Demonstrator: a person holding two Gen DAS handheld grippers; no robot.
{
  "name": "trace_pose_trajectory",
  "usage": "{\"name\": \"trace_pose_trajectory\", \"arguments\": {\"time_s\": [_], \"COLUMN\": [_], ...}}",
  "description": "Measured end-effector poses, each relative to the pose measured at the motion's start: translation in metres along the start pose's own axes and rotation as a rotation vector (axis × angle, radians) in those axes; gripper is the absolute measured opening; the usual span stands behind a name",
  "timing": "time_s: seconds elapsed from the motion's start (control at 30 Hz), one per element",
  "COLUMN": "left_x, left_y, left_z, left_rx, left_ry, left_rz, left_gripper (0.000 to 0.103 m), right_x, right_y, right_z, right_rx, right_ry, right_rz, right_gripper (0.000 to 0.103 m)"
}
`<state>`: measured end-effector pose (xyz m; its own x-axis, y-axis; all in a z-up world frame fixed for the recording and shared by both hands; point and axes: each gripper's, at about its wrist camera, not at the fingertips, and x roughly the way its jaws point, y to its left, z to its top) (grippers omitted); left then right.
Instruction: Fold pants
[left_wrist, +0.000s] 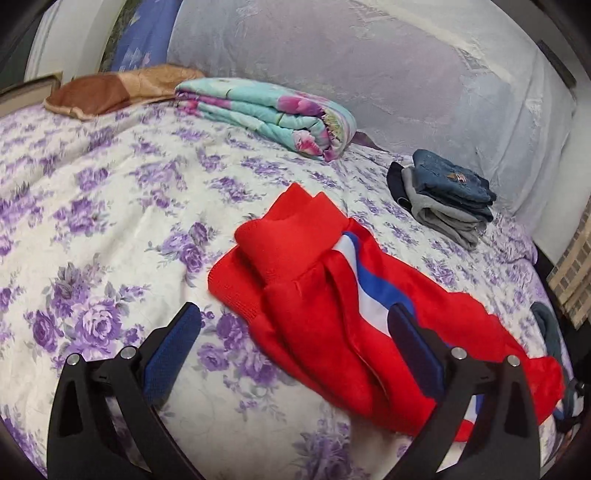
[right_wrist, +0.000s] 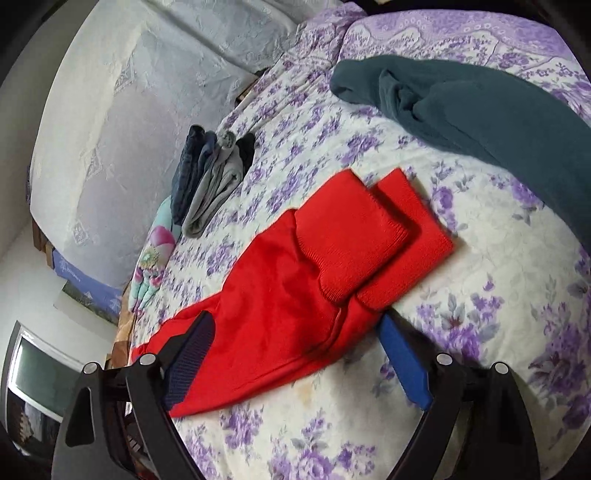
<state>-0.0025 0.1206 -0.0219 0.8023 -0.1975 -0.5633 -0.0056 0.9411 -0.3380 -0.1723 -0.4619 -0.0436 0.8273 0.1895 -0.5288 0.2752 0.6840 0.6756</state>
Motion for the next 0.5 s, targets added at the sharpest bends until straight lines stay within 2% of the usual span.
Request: {"name": "trace_pose_trajectory", "arguments": {"time_s": [0.07,0.17,0.27,0.4,0.47,0.5], "left_x": [0.0,0.0,0.0,-0.003,-0.003,-0.005], "left_y": [-0.004,-0.005,-0.002,0.0,-0.001,-0.001], "left_z": [-0.002,-0.003,-0.003,-0.005,-0.005,-0.005], "left_rx": [0.017,0.023,0.01,0.003,0.004,0.006], "left_ry": [-0.002,-0.003,-0.002,-0.01,-0.014,-0.019], "left_rz": [0.008,0.006,-0.006,-0.016,-0.016,-0.013], "left_gripper": [0.099,0.099,0.099,0.099,0.099,0.099], "right_x": [0.003,0.01,0.001,-0.043,-0.051,-0.047], "right_y": [-0.001,-0.012,-0.018,0.026,0.033,0.031], "right_z": [0.002,0.007,0.01,0.012,0.011,0.01], "right_rx": [-0.015,-0.003,0.039,-0.145,-0.19,-0.211], "right_ry": [-0.025,-0.05,-0.068,-0.177,-0.191,-0.187], "right_rz": [-0.031,-0.069,0.004,0.076,0.073,0.03], "right_gripper": [0.075,0.034,0.025,0.024,0.023,0.023]}}
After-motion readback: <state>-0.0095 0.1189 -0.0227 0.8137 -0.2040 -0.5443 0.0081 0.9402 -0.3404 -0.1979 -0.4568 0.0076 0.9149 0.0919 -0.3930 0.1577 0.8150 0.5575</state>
